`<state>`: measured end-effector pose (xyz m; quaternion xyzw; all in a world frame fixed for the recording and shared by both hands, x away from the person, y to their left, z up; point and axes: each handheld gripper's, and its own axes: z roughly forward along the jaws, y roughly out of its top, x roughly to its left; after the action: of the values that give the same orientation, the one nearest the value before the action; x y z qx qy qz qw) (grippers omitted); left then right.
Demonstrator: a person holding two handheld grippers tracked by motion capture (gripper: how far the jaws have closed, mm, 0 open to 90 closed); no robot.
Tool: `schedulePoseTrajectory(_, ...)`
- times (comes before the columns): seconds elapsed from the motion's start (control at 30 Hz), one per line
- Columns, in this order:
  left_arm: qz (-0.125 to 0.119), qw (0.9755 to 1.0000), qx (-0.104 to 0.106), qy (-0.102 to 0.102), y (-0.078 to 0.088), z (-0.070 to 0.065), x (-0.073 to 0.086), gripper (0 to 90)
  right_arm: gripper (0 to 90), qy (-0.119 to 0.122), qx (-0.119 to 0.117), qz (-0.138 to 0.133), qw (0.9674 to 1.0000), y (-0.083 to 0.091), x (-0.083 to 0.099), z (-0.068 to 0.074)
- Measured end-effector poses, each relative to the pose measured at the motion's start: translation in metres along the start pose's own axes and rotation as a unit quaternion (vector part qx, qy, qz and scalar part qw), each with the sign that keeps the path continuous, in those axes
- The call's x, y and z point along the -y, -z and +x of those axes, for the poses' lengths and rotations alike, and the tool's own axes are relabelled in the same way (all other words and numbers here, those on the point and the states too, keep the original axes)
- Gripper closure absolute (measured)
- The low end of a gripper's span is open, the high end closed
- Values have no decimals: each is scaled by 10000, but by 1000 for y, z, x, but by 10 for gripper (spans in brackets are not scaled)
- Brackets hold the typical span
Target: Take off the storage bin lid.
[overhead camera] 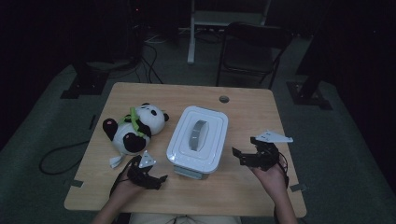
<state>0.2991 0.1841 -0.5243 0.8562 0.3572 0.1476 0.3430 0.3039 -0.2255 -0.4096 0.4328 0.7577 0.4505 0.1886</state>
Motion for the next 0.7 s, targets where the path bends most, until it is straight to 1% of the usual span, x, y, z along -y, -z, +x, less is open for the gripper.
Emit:
schedulePoseTrajectory(0.13, 8, 10000, 6, -15, 0, 0, 0, 59, 122, 24, -210, -166, 9996, 1, -12, 9)
schedulePoseTrajectory(0.2, 4, 10000, 8, -12, 0, 0, 0, 59, 122, 80, -342, -190, 9992, -1, -16, 14)
schedulePoseTrajectory(0.27, 5, 10000, 8, -12, 0, 0, 0, 59, 131, 101, -525, -221, 9983, -4, -20, 20)
schedulePoseTrajectory(0.37, 7, 10000, 8, -15, 0, 0, 0, 59, 131, 193, -671, -208, 9973, -11, -24, 30)
schedulePoseTrajectory(0.53, 7, 10000, 10, -18, 0, 0, 0, 59, 131, 345, -759, -180, 9964, -24, -31, 45)
schedulePoseTrajectory(0.7, 6, 10000, 10, -18, 0, 0, 0, 59, 131, 452, -896, -136, 9949, -37, -37, 59)
